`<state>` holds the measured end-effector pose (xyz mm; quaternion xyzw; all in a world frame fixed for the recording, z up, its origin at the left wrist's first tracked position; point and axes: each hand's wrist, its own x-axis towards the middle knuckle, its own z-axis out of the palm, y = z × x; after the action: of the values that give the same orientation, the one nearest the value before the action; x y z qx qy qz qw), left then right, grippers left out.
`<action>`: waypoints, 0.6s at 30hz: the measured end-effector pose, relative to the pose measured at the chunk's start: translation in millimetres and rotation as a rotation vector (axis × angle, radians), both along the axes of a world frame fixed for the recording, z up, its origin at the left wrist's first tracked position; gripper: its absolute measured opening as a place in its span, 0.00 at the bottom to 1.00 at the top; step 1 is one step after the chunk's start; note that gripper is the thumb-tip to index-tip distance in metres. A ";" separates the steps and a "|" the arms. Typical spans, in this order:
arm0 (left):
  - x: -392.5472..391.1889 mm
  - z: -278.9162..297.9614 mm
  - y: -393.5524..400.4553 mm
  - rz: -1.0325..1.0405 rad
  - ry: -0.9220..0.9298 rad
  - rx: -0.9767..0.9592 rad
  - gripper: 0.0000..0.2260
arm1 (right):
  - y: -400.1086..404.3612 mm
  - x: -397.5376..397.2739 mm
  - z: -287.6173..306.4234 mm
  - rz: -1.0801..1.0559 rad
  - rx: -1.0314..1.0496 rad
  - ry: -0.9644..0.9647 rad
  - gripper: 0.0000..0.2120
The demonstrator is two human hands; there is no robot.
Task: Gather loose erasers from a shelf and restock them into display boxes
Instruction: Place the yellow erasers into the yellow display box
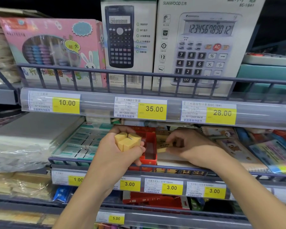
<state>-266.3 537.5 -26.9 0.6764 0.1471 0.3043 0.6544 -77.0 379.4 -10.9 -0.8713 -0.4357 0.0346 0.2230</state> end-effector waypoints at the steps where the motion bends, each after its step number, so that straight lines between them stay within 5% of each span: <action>1: 0.4 -0.1 0.0 0.000 0.001 0.001 0.19 | 1.4 0.5 -2.4 -0.003 -0.011 -0.010 0.08; 18: 0.1 -3.7 0.0 0.009 0.002 -0.008 0.16 | 9.5 4.5 -12.2 -0.025 -0.058 -0.092 0.09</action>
<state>-266.2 537.5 -30.6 0.6733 0.1518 0.3060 0.6558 -72.5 389.0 -23.1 -0.8835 -0.4332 0.0045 0.1780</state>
